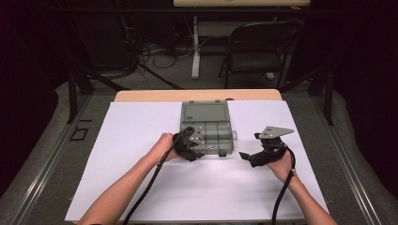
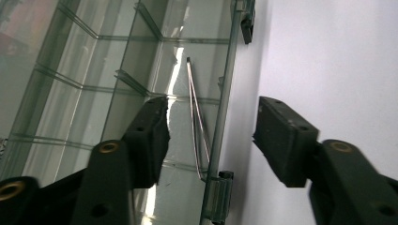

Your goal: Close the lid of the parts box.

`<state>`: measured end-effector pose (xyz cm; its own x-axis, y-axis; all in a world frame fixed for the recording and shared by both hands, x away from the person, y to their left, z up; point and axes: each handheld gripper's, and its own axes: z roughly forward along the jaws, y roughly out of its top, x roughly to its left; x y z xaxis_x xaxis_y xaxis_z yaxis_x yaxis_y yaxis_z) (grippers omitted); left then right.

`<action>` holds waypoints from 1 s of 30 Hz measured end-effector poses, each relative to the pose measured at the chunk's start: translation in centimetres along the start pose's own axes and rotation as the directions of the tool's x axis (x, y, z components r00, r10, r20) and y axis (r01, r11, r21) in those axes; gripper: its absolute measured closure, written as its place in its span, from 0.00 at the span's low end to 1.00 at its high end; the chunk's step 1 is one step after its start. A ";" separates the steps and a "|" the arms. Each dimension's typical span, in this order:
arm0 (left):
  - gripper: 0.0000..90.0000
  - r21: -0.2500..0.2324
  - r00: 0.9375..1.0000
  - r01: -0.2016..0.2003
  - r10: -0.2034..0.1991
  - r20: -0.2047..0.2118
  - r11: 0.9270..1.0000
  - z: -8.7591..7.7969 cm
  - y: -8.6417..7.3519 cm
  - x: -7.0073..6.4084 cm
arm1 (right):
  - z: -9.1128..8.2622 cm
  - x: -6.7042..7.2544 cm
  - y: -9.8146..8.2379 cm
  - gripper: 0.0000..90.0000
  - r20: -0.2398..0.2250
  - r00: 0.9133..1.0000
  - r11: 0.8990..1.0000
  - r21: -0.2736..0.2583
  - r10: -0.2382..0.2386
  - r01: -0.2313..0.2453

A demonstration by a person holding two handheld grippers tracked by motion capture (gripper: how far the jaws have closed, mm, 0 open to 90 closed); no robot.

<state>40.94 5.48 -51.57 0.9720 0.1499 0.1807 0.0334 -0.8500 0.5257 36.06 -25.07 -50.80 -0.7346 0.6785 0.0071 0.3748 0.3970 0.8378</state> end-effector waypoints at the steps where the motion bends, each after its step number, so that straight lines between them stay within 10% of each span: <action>1: 0.55 0.000 1.000 -0.003 0.003 0.003 1.000 0.1 0.0 0.0 | 0.0 0.0 0.0 0.00 -0.001 1.000 1.000 -0.001 0.000 0.000; 10: 0.79 0.001 0.999 -0.022 0.022 0.029 1.000 0.5 0.1 -0.1 | 0.1 0.0 0.0 0.00 -0.002 1.000 1.000 0.002 -0.004 0.004; 30: 0.92 0.044 0.996 -0.083 0.082 0.024 0.996 1.1 0.1 0.1 | 0.2 0.1 0.0 0.00 0.000 1.000 1.000 0.010 -0.008 0.008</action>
<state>41.32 4.84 -52.42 0.9767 0.0676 0.2036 -0.0374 -0.8808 0.4720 36.11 -24.86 -50.89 -0.7376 0.6752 0.0004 0.3743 0.4085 0.8325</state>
